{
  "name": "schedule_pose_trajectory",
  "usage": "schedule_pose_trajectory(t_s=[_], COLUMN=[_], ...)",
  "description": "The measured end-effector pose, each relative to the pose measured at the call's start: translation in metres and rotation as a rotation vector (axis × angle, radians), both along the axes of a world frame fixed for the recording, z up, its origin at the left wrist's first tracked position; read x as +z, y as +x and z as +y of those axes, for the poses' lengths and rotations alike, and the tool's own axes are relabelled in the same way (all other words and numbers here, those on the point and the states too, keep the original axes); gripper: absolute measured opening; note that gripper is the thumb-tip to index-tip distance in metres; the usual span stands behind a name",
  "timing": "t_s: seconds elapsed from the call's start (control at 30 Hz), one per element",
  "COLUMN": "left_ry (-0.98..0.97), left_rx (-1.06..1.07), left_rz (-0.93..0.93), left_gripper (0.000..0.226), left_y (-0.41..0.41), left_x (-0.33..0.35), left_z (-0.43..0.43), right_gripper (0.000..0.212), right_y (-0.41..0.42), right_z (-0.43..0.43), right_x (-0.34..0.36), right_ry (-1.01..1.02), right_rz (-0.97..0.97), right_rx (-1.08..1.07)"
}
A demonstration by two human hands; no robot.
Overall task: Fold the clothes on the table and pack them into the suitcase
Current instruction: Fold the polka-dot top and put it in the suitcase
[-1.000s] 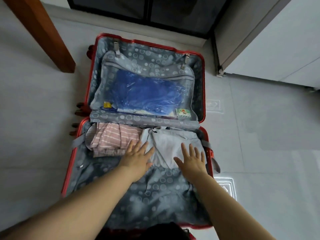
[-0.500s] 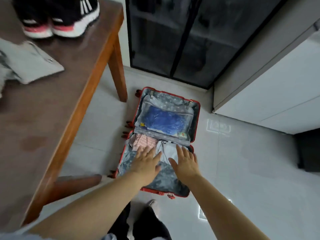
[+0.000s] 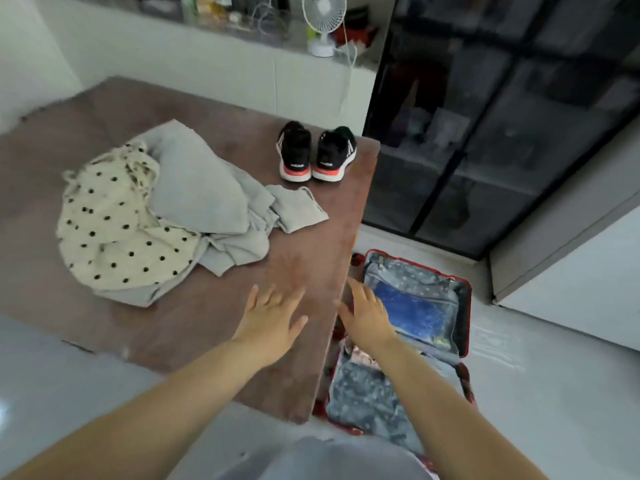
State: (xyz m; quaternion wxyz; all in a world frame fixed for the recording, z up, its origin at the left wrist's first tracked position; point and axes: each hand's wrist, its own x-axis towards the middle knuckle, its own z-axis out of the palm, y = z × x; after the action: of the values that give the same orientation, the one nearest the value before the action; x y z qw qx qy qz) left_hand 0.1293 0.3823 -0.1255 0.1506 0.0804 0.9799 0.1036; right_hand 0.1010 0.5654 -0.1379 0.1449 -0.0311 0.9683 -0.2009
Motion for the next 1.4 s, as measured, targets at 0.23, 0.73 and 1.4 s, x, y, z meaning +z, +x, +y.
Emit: schedule_pose_trajectory(t_s=[0.23, 0.73, 1.4], left_ry=[-0.052, -0.169, -0.026], left_rx=[0.142, 0.328, -0.011], left_rz=[0.014, 0.22, 0.271], left_gripper=[0.058, 0.068, 0.058], left_y=[0.012, -0.051, -0.21], left_x=[0.012, 0.031, 0.084], left_z=[-0.166, -0.292, -0.431], right_gripper=[0.061, 0.056, 0.016], right_y=[0.026, -0.04, -0.104], right_z=[-0.156, -0.257, -0.314], right_x=[0.001, 0.035, 0.078], right_ry=[-0.057, -0.185, -0.628], right_rz=[-0.075, -0.01, 0.03], right_rx=[0.072, 0.282, -0.197])
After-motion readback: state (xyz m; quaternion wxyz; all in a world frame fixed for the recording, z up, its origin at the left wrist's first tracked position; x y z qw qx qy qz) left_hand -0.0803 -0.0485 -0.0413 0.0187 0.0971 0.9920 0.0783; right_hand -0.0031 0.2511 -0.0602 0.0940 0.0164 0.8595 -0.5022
